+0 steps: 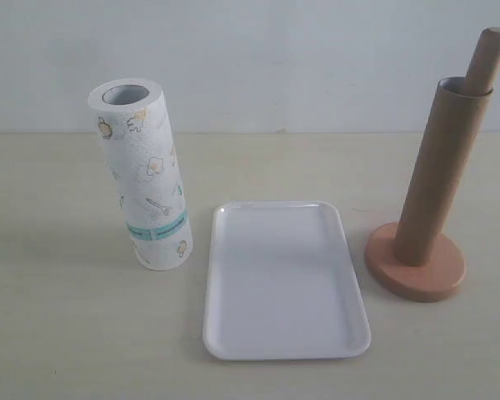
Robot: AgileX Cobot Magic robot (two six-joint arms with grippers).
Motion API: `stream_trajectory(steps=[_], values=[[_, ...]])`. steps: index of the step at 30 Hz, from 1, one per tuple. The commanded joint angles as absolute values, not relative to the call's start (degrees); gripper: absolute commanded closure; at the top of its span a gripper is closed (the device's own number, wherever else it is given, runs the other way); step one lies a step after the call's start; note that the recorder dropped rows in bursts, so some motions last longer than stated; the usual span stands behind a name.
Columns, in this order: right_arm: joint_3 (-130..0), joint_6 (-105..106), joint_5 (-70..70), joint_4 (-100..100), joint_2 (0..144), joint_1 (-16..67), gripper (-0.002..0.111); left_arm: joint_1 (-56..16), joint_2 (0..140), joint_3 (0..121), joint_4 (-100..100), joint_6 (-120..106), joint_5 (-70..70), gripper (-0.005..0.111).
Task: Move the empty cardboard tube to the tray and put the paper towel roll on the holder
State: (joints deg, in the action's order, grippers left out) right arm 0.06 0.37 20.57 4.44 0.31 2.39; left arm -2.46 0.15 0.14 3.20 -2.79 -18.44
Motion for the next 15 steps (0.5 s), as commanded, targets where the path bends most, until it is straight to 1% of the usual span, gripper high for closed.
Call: stream_trajectory(steps=[1,15], values=[[0.00,0.30,20.35,4.07,0.00,2.25,0.104,-2.34,0.00,0.00,2.76,-2.63,-18.05,0.102],[0.00,0.00,20.35,4.07,0.00,2.62,0.104,-2.34,0.00,0.00,2.76,-2.63,-18.05,0.102]])
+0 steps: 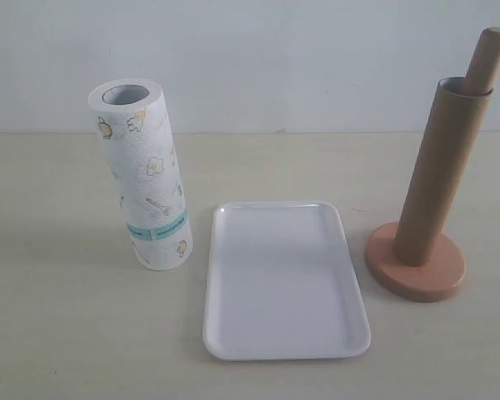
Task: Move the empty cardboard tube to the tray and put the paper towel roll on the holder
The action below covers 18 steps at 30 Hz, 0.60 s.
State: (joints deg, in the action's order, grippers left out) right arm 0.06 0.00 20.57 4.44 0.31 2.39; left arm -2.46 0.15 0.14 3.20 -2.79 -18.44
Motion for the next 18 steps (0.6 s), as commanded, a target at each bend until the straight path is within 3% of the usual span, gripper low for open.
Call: stream_trajectory(steps=[1,14,18], values=[[0.00,0.00,20.35,4.07,0.00,2.90,0.104,-2.34,0.00,0.00,2.76,-2.63,-18.05,0.102],[0.00,0.39,20.35,3.30,0.00,2.88,0.104,-2.34,0.00,0.00,2.76,-2.63,-18.05,0.102],[0.00,8.71,19.52,-5.01,0.00,2.88,0.104,-2.34,0.00,0.00,2.76,-2.63,-18.05,0.102]])
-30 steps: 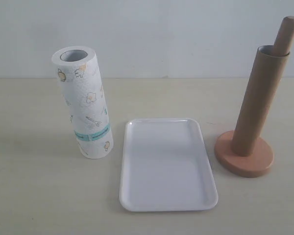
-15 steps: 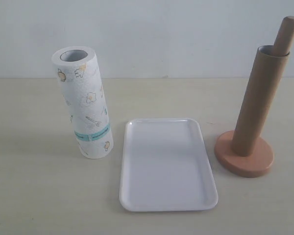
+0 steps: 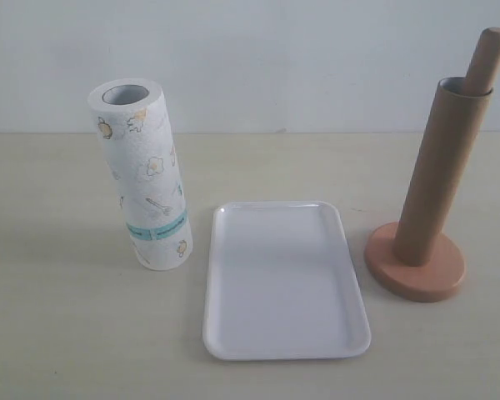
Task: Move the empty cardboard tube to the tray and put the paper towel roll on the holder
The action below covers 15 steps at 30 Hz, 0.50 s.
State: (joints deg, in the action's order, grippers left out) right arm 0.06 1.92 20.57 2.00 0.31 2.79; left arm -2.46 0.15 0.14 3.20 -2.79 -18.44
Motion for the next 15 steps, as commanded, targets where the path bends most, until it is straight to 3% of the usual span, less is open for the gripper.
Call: stream_trajectory(steps=[1,15], values=[[0.00,10.34,19.25,-6.72,0.00,2.88,0.104,-2.34,0.00,0.00,2.76,-2.63,-18.05,0.102],[0.00,10.87,19.01,-8.24,0.00,2.88,0.104,-2.34,0.00,0.00,2.76,-2.63,-18.05,0.102]])
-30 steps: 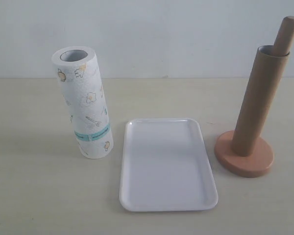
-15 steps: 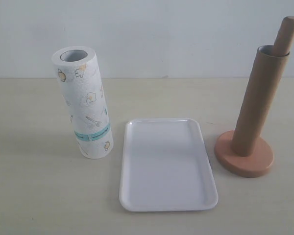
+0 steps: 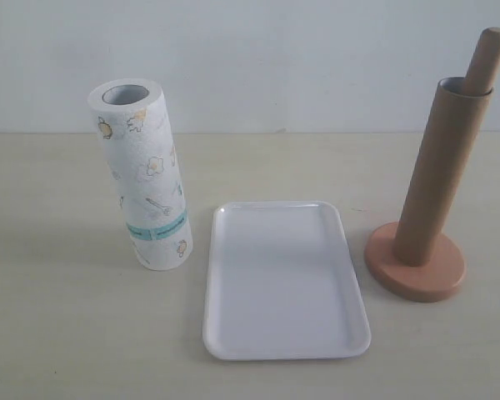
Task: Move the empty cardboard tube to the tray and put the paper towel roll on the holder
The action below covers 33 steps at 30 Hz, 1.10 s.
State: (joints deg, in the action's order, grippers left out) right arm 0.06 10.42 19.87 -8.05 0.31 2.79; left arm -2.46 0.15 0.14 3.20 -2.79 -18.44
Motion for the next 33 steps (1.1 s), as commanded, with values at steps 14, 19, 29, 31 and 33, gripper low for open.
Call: stream_trajectory(steps=[14,19,29,31,33], values=[[0.00,-1.21,-1.49,7.74,0.00,2.88,0.104,-2.34,0.00,0.00,2.76,-2.63,-18.05,0.102],[-1.54,1.87,-7.52,8.59,0.00,2.88,0.104,-2.34,0.00,0.00,2.76,-2.63,-18.05,0.102],[-17.42,1.87,4.73,8.61,12.35,2.88,0.104,-2.34,0.00,0.00,2.76,-2.63,-18.05,0.102],[-17.81,1.87,1.68,8.61,13.20,2.88,0.104,-2.34,0.00,0.00,2.76,-2.63,-18.05,0.102],[-17.81,1.76,-2.42,8.61,13.31,2.88,0.104,-2.34,0.00,0.00,2.76,-2.63,-18.05,0.102]])
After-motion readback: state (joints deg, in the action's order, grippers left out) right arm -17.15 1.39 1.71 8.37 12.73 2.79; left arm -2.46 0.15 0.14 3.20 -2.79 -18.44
